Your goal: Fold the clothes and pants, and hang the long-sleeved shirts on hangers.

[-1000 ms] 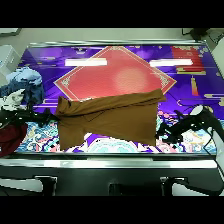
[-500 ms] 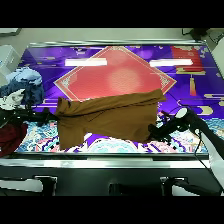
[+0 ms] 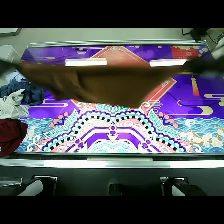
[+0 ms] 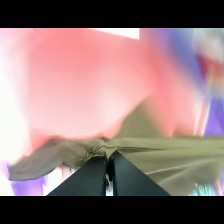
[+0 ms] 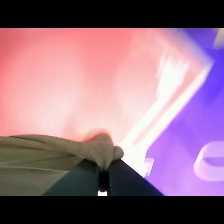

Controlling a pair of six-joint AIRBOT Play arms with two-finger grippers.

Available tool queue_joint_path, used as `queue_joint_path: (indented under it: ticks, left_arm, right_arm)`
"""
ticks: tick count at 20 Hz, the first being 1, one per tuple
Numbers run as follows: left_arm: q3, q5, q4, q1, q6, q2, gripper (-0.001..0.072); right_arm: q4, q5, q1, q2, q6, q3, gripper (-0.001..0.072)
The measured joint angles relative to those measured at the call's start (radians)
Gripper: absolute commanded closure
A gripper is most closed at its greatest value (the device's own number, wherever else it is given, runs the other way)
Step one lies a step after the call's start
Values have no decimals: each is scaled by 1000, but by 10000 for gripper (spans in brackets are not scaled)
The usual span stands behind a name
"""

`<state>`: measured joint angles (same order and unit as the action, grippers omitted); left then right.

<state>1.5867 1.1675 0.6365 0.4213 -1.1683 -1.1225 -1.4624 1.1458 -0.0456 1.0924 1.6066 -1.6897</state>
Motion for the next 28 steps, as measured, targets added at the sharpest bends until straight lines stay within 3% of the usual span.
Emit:
queue_joint_path:
  ticks: [3, 7, 14, 16, 21, 24, 28]
  left_arm:
    - [165, -97, -6, 0, -4, 166, 680]
    - [240, -145, 34, 0, -74, 344, 680]
    - [268, -175, 93, 0, -167, 436, 681]
    - [266, -114, 105, -1, -185, 404, 681]
    - [47, 89, 169, -80, -220, 221, 681]
    - [-214, 48, 249, -172, -220, 74, 680]
    - [-403, -153, 253, -256, -219, -174, 680]
  right_arm:
    - [-73, -13, 0, -88, 6, -198, 672]
    - [-109, 51, -1, -189, 17, -283, 673]
    - [-126, -54, -1, -276, 67, -311, 673]
    - [-127, -13, -1, -252, 75, -313, 672]
    - [-98, 320, 0, -11, 82, -217, 673]
    - [-58, 353, 0, 187, 86, -79, 673]
    - [24, 238, 0, 475, 158, 27, 672]
